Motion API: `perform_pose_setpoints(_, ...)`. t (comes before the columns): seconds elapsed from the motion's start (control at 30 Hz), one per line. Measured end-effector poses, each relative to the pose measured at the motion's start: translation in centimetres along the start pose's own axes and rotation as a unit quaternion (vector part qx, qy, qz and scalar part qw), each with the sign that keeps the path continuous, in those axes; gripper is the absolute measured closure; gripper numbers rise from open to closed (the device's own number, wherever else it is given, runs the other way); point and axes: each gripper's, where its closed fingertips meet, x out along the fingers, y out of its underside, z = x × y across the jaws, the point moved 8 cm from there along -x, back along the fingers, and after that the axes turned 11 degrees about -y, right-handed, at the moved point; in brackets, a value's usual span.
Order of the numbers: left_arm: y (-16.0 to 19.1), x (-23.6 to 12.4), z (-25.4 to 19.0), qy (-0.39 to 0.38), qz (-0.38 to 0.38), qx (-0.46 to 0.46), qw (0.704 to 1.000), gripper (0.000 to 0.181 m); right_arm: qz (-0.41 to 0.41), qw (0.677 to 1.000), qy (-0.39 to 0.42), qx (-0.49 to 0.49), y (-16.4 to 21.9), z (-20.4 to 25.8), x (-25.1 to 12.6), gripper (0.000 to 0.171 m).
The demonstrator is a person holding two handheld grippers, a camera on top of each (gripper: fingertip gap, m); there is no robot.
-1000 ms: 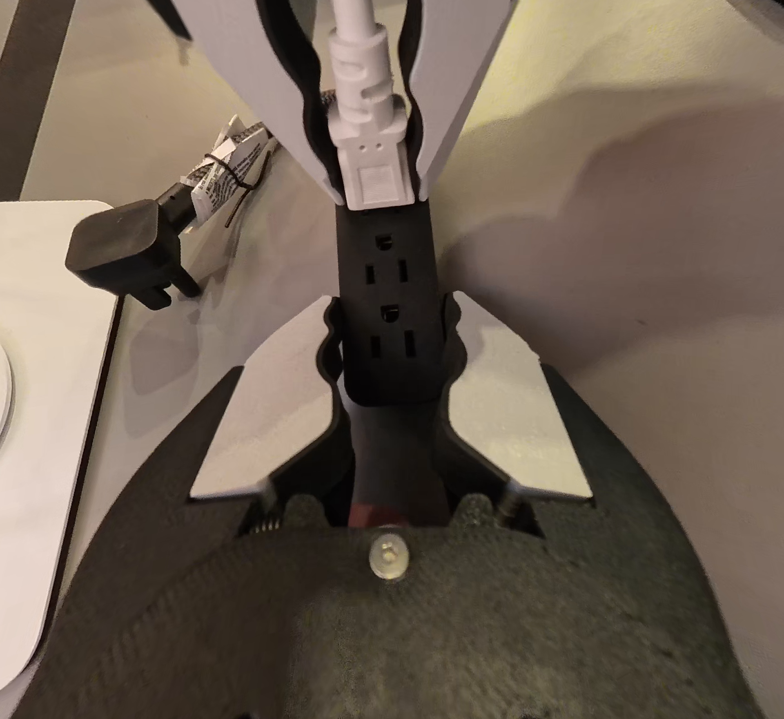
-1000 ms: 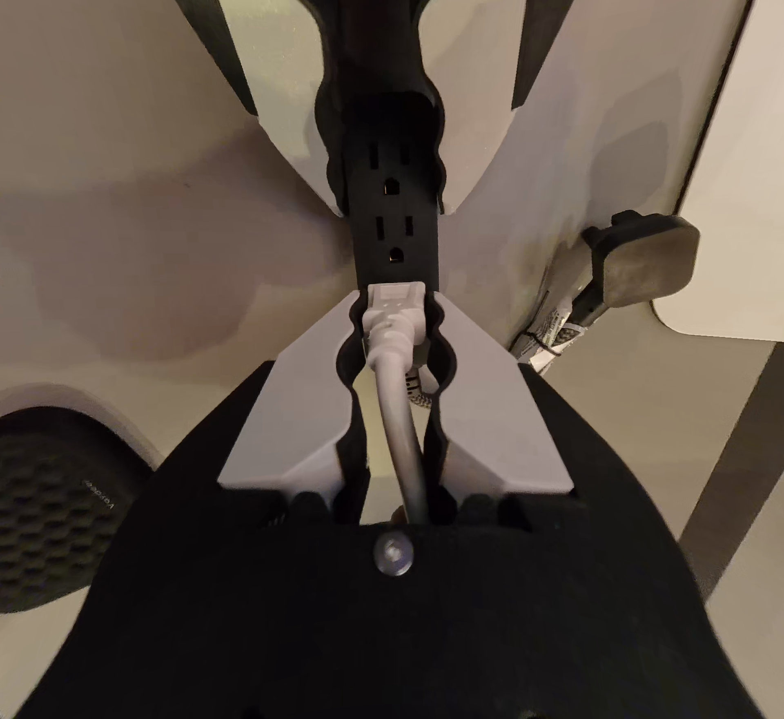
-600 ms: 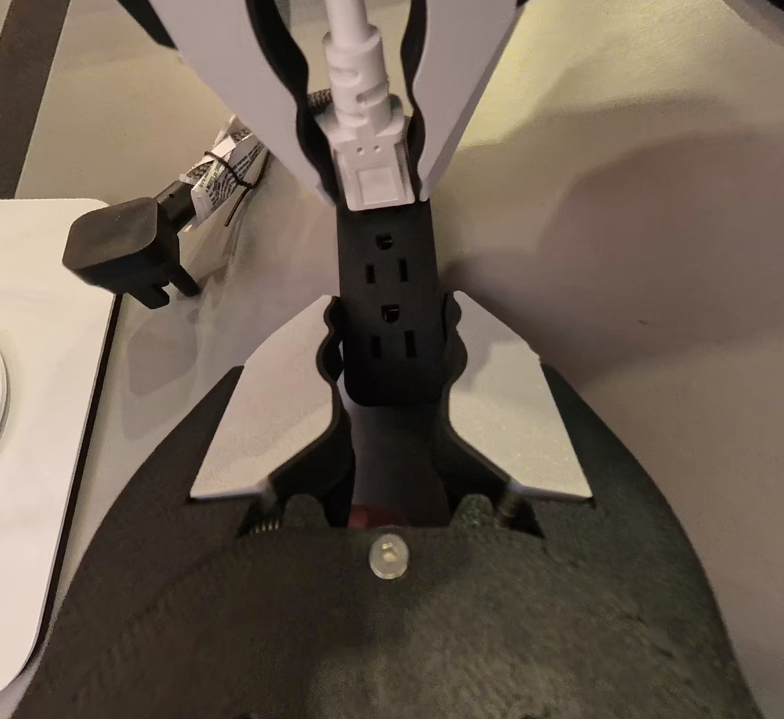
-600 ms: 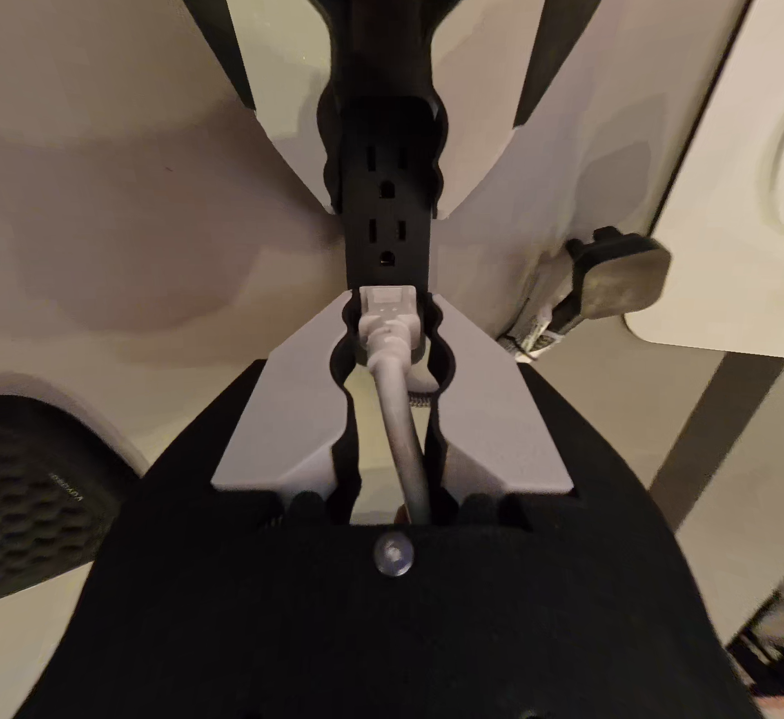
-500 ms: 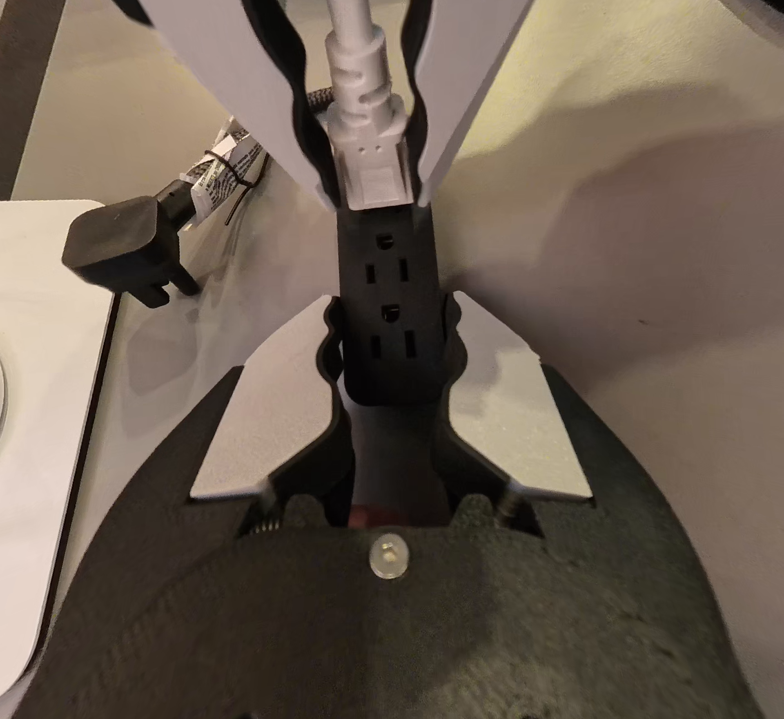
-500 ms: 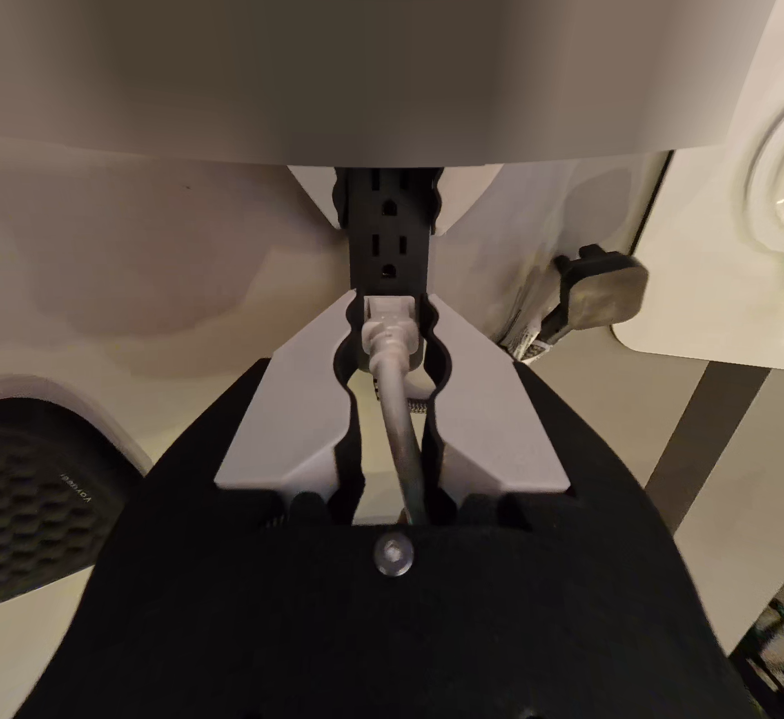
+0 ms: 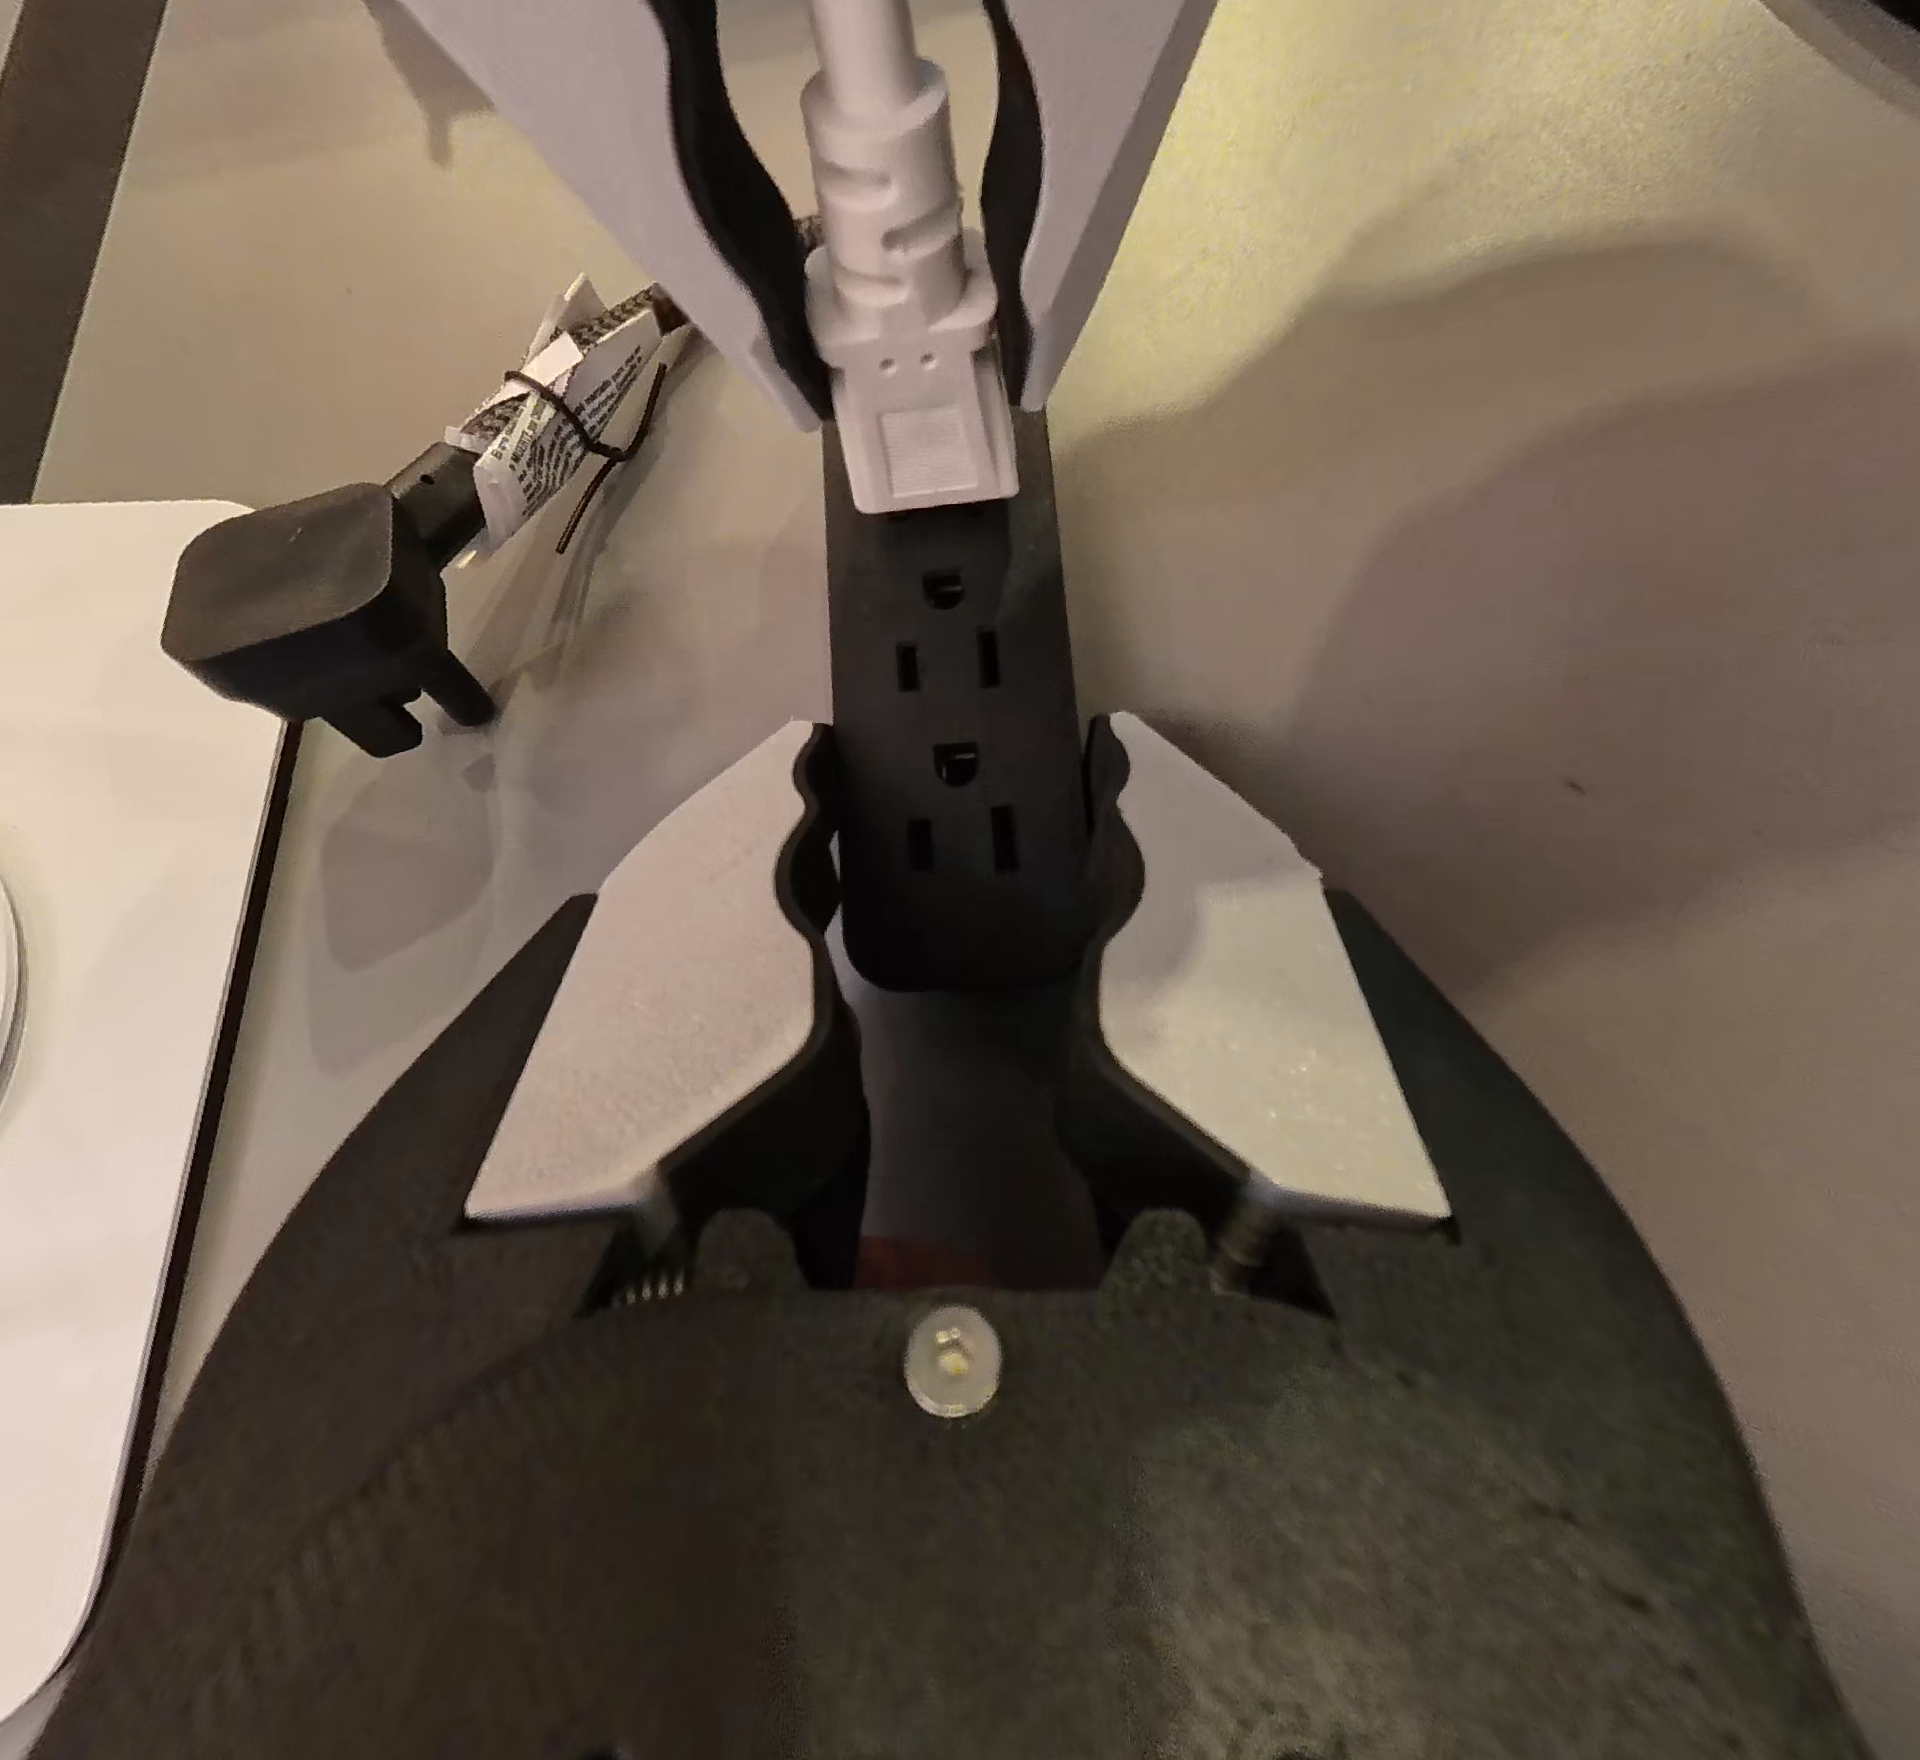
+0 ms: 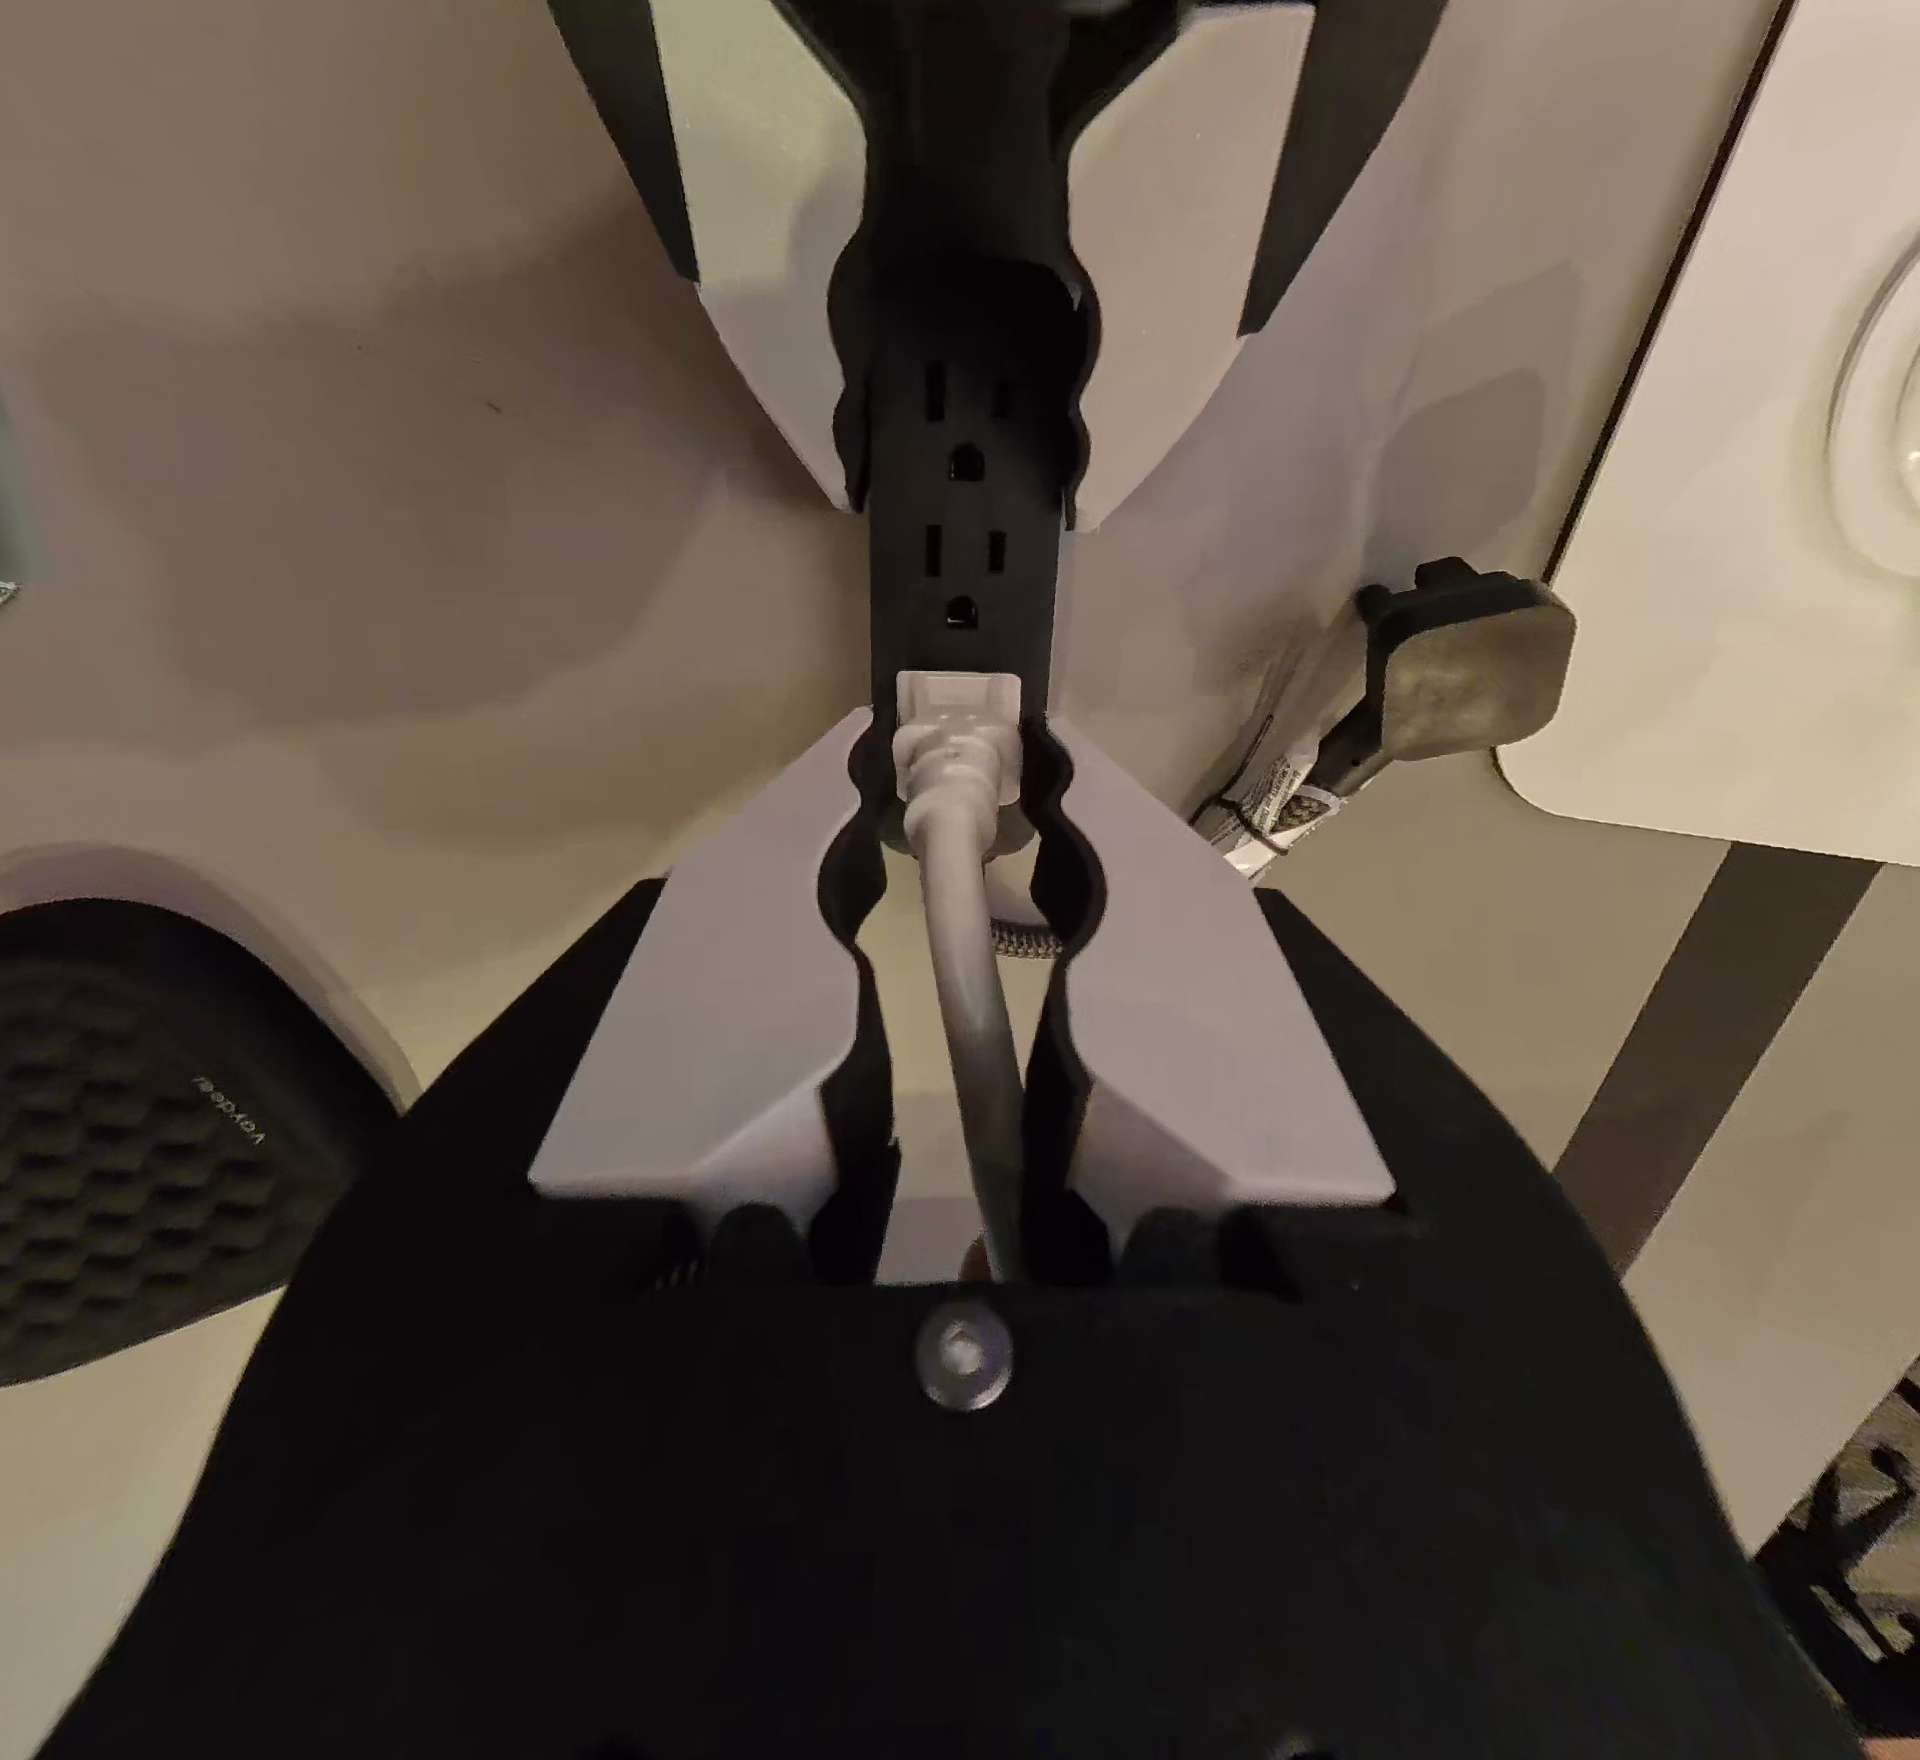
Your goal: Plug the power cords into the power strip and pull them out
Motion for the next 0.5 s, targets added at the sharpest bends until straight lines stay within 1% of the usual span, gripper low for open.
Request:
perform_pose_setpoints(0.13,0.0,0.0,0.0,-0.004,-0.002,0.003,1.0,0.136,0.012,1.0,0.021,-0.017,-0.1,0.6,0.2,0.149)
perform_pose_setpoints(0.2,0.0,0.0,-0.1,-0.003,-0.001,0.004,1.0,0.136,-0.014,1.0,-0.001,0.004,0.1,0.2,0.1,0.149)
perform_pose_setpoints(0.27,0.0,0.0,-0.1,-0.002,0.001,0.003,1.0,0.136,-0.022,1.0,-0.02,0.008,0.2,-0.1,0.2,0.149)
perform_pose_setpoints(0.43,0.0,0.0,-0.1,-0.002,0.002,0.004,1.0,0.137,0.003,0.997,-0.072,0.019,-0.2,-1.1,0.6,0.149)
perform_pose_setpoints(0.5,0.0,0.0,-0.1,-0.003,0.001,0.004,1.0,0.137,0.004,0.997,-0.069,0.017,-0.3,-1.1,0.6,0.149)
